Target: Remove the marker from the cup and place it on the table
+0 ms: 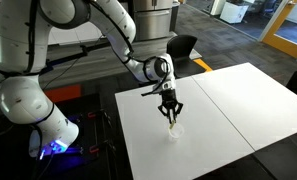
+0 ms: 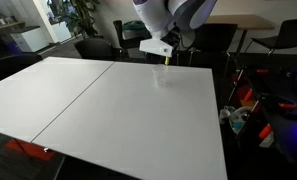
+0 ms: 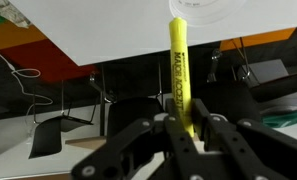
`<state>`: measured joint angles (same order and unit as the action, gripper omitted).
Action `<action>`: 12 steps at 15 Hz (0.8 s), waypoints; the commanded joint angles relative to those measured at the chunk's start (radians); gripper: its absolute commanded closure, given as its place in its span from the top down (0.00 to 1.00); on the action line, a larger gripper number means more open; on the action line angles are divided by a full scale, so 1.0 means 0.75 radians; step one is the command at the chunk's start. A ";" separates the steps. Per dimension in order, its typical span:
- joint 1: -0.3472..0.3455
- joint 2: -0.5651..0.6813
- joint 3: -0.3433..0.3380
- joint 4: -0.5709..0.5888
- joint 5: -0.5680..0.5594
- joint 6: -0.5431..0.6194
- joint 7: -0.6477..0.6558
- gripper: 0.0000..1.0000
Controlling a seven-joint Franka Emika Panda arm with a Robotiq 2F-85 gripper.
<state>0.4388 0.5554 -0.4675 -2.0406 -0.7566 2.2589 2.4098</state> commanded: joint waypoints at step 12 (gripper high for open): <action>-0.484 -0.215 0.465 -0.026 -0.539 0.297 0.186 0.05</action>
<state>0.1412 0.3761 -0.1618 -2.0943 -1.1354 2.3902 2.5869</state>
